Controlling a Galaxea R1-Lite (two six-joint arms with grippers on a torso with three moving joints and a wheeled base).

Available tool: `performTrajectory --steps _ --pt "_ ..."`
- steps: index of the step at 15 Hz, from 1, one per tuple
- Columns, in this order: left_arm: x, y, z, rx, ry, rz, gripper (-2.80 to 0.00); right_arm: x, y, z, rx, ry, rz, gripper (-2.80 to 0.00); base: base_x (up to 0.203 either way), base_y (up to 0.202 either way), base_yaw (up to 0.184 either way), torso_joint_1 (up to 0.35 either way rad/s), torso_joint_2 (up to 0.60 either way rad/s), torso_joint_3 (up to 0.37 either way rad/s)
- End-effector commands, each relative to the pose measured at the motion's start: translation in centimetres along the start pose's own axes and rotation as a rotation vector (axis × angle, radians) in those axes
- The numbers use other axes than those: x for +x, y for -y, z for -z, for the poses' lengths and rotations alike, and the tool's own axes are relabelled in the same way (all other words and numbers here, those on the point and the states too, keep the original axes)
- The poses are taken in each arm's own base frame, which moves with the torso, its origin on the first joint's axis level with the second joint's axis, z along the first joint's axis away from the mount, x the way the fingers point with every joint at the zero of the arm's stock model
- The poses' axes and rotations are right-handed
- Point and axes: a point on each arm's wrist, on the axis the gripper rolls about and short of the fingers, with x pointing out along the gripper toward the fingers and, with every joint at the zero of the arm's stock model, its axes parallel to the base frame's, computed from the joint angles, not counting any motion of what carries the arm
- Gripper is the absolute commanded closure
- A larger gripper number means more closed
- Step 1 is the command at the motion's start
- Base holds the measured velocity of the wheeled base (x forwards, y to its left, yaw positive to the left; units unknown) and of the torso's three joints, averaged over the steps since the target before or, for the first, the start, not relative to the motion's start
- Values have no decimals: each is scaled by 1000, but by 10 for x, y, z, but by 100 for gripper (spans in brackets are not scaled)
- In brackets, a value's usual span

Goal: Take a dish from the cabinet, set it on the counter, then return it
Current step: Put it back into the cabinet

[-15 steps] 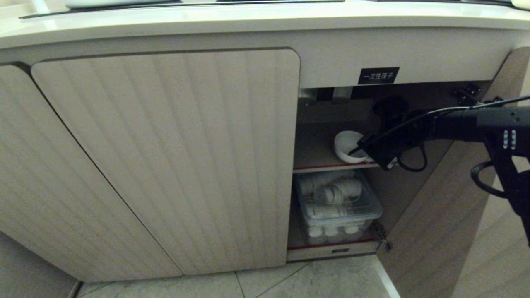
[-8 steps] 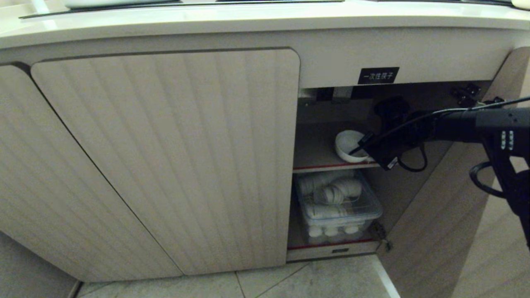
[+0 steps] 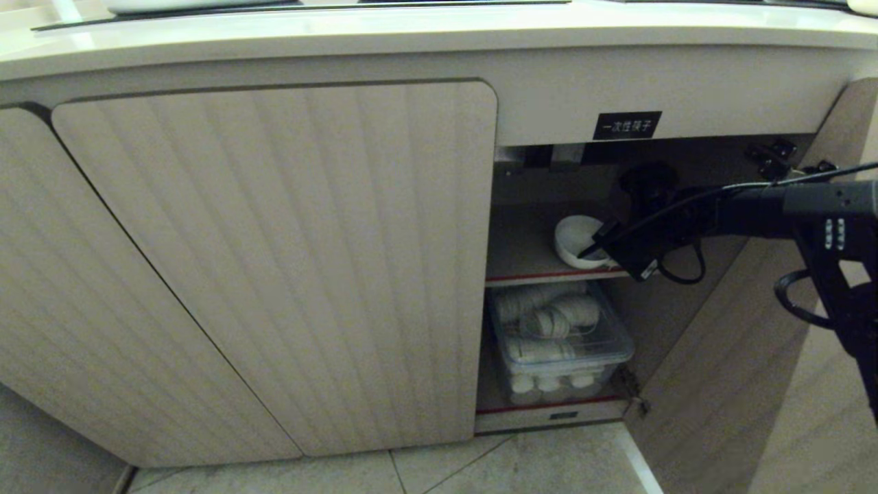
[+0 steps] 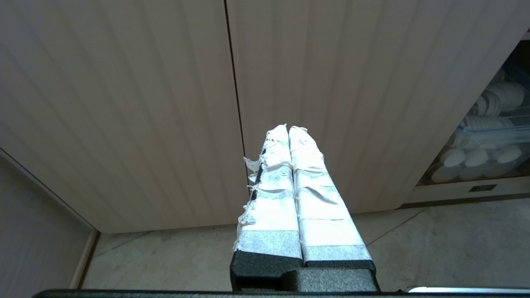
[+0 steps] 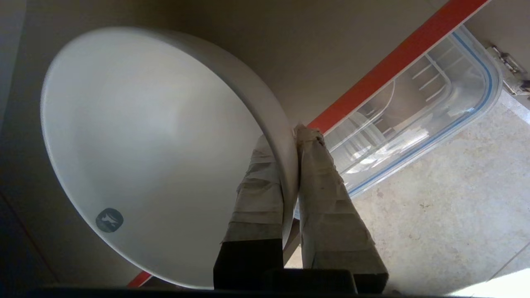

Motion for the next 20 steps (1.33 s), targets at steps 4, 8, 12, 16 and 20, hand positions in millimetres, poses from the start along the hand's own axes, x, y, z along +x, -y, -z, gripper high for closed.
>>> performTrajectory --steps 4,8,12,16,20 --pt "0 0 0 0 0 0 0 3 -1 -1 5 16 -19 0 0 0 0 0 0 0" --pt "0 0 0 0 0 0 0 6 0 0 3 15 -18 0 0 0 0 0 0 0" --pt "0 0 0 0 0 0 0 9 0 -1 -37 27 -26 0 0 0 0 0 0 0" --pt "0 0 0 0 0 0 0 10 -1 -3 -45 37 -41 0 0 0 0 0 0 0" --pt "0 0 0 0 -1 1 0 10 0 -3 -45 37 -39 0 0 0 0 0 0 0"
